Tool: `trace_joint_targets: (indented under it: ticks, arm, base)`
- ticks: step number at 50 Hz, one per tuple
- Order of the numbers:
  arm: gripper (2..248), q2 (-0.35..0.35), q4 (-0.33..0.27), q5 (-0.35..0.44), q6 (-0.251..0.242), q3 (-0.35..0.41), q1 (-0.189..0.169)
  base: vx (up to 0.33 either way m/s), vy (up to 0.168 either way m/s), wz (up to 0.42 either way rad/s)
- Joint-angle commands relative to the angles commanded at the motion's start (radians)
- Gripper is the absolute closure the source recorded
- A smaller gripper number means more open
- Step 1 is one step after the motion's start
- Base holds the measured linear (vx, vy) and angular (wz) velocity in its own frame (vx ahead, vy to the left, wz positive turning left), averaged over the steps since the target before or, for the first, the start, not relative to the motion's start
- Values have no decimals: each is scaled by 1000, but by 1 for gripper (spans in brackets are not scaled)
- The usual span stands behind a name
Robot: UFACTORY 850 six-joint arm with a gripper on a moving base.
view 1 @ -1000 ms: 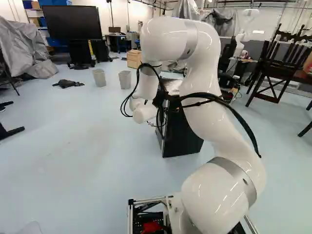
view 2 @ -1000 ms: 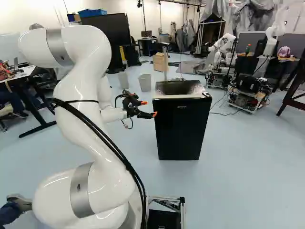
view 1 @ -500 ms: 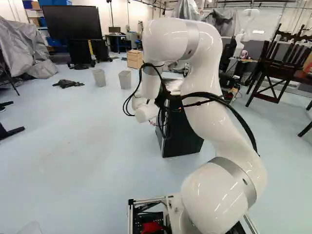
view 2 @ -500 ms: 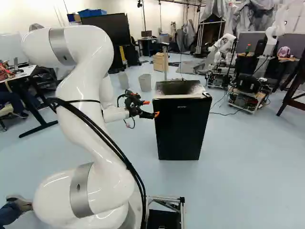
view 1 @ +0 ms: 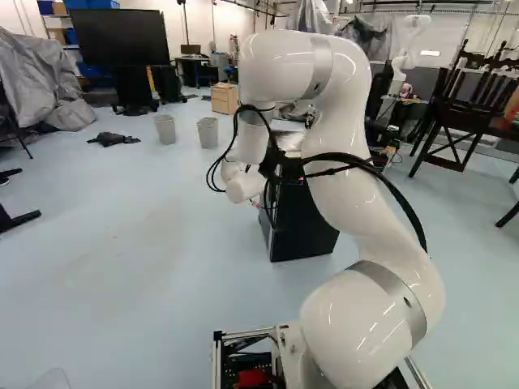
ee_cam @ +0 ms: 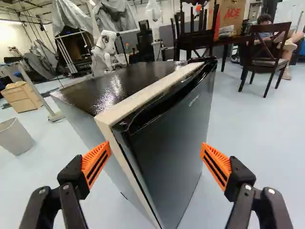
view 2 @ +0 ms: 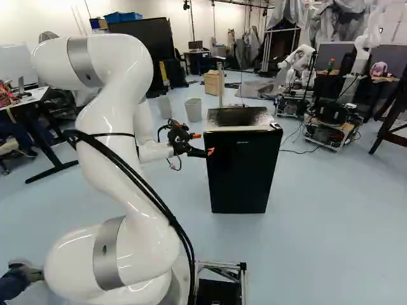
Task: Grab a drink from the fridge
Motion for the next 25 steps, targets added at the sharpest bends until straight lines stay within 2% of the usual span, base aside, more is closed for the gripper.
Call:
trace_joint_targets:
  ticks: [25]
  arm:
    - [3, -5, 0, 7, 0, -8, -4]
  base:
    - [0, 0, 0]
